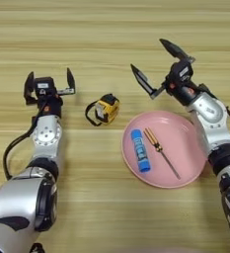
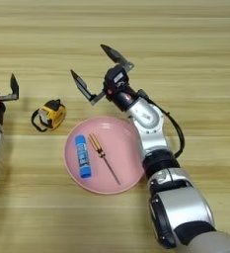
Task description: Move the objects on the table
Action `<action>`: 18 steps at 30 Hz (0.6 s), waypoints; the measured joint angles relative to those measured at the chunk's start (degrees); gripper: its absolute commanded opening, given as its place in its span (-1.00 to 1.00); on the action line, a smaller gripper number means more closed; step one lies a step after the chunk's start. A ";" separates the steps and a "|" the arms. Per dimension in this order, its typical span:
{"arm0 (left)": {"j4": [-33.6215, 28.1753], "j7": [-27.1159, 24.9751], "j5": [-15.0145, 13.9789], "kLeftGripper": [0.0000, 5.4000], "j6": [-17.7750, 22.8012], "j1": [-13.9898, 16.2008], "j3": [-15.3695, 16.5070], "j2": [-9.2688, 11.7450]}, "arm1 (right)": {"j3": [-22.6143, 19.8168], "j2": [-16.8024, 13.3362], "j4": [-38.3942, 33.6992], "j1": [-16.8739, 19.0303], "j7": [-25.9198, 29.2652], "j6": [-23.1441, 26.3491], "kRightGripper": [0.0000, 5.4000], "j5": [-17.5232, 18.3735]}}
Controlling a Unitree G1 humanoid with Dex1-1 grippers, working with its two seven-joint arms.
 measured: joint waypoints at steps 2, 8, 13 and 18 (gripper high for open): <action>0.00 0.73 0.50 1.00 0.00 0.00 -0.36 -0.60 | -0.02 -0.12 1.22 -0.07 0.49 0.12 0.99 0.05; 0.07 2.58 1.68 1.00 0.12 -0.50 -0.93 -1.66 | -0.12 -0.69 5.81 -1.27 2.20 0.07 0.99 0.02; 0.19 4.00 1.90 1.00 0.37 -1.28 -1.19 -2.29 | -0.34 -0.83 8.42 -2.93 3.84 -0.02 0.99 0.06; 0.22 4.68 2.01 1.00 0.45 -1.97 -1.27 -3.04 | -0.51 -1.02 10.35 -3.74 4.96 -0.08 0.99 0.01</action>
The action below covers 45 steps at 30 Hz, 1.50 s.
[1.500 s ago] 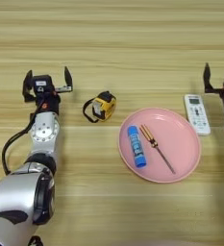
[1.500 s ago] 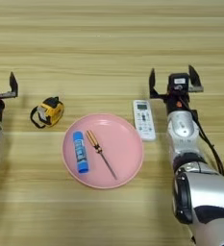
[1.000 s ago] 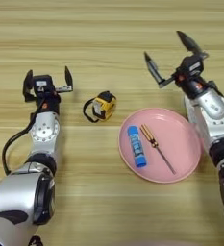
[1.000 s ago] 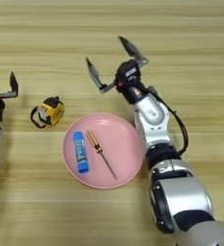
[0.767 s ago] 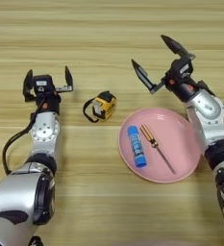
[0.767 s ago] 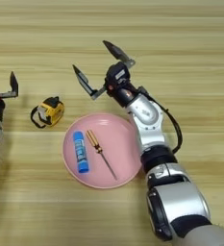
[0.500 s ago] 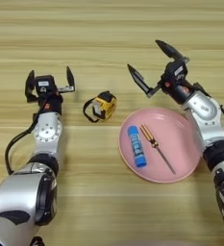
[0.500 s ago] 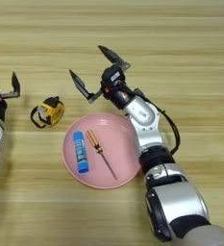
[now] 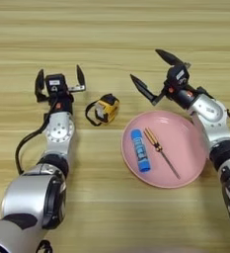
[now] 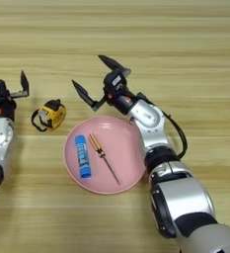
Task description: Move the objects on the table
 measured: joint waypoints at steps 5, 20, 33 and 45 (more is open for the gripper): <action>0.00 0.45 0.00 1.00 0.00 -0.23 -0.01 -0.21 | -0.01 -0.18 0.62 -0.35 0.79 0.01 0.99 -0.15; -0.05 1.53 1.25 1.00 -0.36 -0.20 -0.64 -0.53 | 0.52 -0.64 0.00 -0.36 3.71 2.94 0.99 -1.60; -0.11 1.84 1.81 1.00 -0.48 -0.18 -0.64 -0.65 | 2.54 -0.65 -5.43 0.35 11.39 7.87 0.99 -0.76; -0.37 1.86 1.82 1.00 -0.94 -0.07 -0.60 -0.78 | 5.84 1.07 -7.75 0.38 12.27 17.43 0.99 -1.97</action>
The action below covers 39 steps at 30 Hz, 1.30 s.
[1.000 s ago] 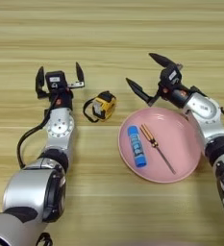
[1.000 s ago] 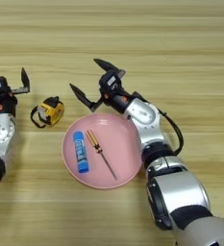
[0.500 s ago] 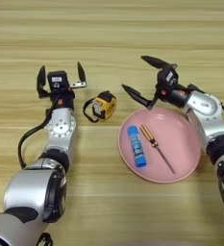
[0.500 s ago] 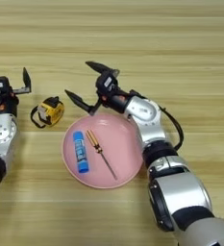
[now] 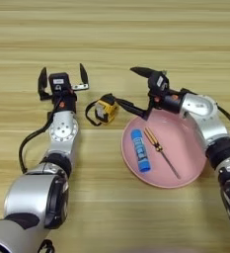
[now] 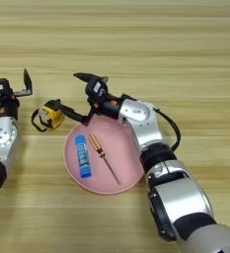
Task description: Move the objects on the table
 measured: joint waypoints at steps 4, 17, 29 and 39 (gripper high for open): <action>-0.30 0.07 0.01 1.00 -0.37 0.11 -0.03 -0.07 | 1.53 1.16 -0.26 0.00 -0.12 2.20 0.99 -0.73; -0.43 0.14 0.07 1.00 -0.91 0.37 -0.41 -0.58 | 4.72 5.18 3.04 -0.31 -2.71 6.65 0.99 -4.51; -0.45 0.16 0.07 1.00 -1.06 0.37 -0.47 -0.68 | 6.54 6.76 10.06 -2.82 -14.50 4.02 0.99 -11.42; -0.45 0.12 0.06 1.00 -1.18 0.37 -0.46 -0.80 | 6.61 8.86 13.33 -4.14 -16.31 2.76 0.99 -12.80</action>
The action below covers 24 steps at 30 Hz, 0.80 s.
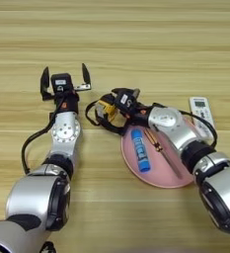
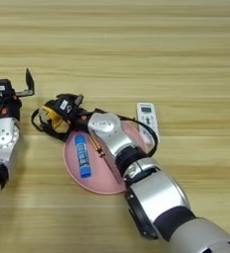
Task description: Move the objects on the table
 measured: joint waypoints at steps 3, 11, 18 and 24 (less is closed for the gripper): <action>0.00 -0.01 0.00 1.00 -0.02 0.00 0.01 -0.01 | -0.39 0.64 0.68 0.00 0.42 0.23 0.99 0.17; 0.00 -0.04 -0.02 1.00 -0.04 0.00 0.06 -0.05 | -3.03 2.31 3.43 -2.27 -0.44 3.28 0.73 1.34; 0.00 -0.06 -0.02 1.00 -0.05 0.00 0.09 -0.09 | -4.56 2.52 6.08 -4.49 -4.25 4.17 0.45 1.30; 0.00 -0.05 -0.02 1.00 -0.05 0.00 0.12 -0.19 | -4.72 2.67 6.89 -5.18 -4.97 4.17 0.37 1.00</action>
